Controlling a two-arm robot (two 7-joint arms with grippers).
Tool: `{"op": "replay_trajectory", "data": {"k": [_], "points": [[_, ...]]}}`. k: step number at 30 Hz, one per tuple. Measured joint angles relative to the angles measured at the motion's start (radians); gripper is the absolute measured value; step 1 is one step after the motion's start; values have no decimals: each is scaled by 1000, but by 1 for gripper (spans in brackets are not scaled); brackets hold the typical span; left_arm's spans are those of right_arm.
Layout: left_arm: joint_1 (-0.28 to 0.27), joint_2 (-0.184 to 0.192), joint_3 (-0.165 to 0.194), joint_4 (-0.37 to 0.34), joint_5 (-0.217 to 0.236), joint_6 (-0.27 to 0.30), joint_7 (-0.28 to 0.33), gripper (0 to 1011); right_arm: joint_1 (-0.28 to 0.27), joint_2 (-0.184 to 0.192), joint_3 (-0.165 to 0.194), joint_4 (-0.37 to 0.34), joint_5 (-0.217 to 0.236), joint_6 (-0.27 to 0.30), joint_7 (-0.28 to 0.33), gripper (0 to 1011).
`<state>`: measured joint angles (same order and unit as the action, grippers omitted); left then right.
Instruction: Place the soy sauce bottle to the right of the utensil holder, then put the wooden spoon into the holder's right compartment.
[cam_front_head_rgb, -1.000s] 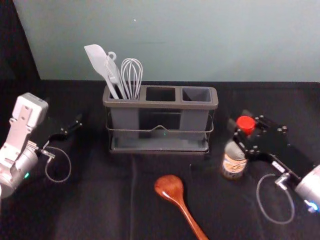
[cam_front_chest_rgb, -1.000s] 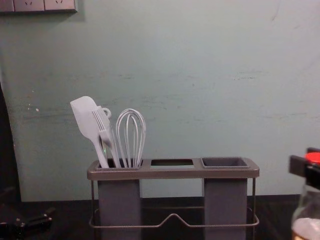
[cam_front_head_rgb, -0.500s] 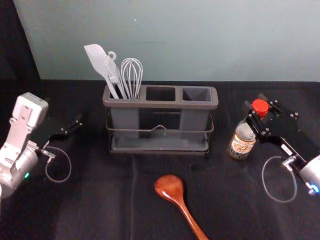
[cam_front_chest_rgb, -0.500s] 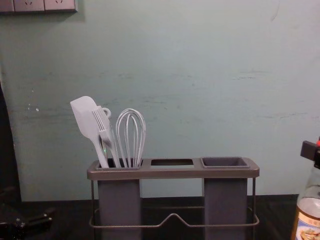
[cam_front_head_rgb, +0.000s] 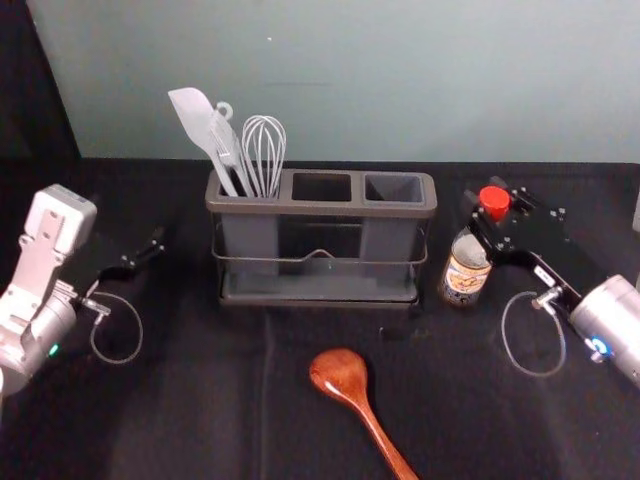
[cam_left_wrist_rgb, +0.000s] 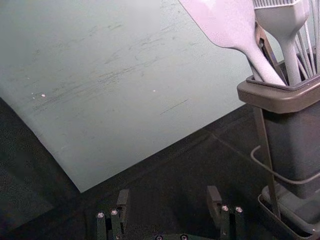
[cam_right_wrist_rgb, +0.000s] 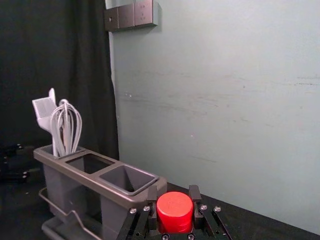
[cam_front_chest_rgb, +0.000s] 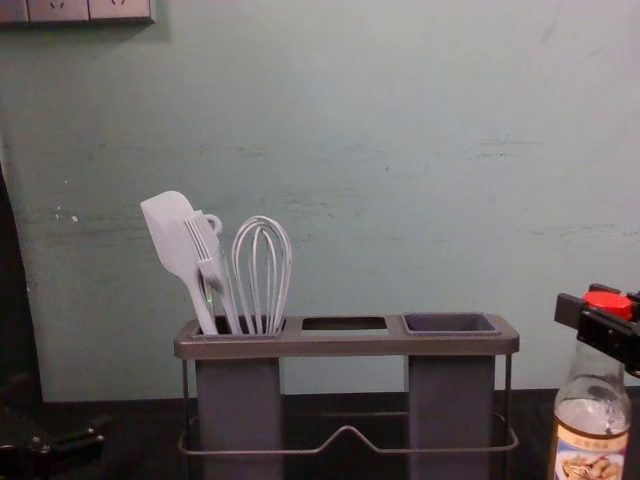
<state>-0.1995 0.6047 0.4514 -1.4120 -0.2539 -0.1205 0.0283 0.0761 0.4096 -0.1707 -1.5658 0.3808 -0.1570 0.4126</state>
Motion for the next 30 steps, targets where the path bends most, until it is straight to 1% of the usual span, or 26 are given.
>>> {"op": "replay_trajectory", "data": {"k": [7,19,30], "points": [[0,0,0,0,0,0,0,1000,46,-16,-14,48,-1,9,-1,378],[0,0,0,0,0,0,0,1000,108,-43,-24,129,38,8,15,378],[0,0,0,0,0,0,0,1000,136,-54,-34,174,50,12,19,378]]}}
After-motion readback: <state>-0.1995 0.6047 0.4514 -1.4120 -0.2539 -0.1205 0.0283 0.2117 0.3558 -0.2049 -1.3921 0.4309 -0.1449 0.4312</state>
